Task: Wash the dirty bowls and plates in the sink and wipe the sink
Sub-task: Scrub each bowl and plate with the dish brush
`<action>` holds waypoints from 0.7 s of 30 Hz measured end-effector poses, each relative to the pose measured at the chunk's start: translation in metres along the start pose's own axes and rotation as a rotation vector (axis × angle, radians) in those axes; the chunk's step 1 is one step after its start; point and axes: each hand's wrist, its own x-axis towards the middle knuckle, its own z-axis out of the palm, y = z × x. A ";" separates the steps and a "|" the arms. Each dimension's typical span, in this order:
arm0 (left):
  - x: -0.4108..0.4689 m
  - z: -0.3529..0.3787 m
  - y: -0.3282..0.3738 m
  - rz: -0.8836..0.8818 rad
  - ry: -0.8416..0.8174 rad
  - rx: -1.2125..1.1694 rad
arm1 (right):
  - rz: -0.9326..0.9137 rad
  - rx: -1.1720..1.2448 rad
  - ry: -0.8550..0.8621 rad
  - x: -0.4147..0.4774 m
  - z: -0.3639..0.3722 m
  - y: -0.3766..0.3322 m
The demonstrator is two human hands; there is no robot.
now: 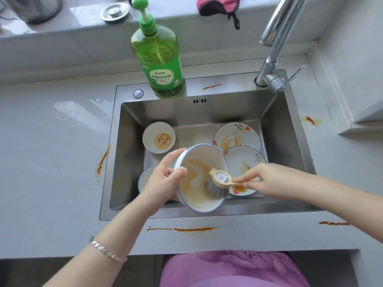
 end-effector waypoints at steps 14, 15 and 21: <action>0.024 -0.030 0.036 -0.112 -0.269 0.005 | -0.073 1.307 0.268 0.019 0.030 -0.008; 0.027 -0.031 0.039 -0.098 -0.261 0.023 | -0.077 1.301 0.275 0.020 0.030 -0.008; 0.034 -0.026 0.043 -0.011 -0.127 0.057 | 0.080 1.199 0.460 0.031 0.038 -0.020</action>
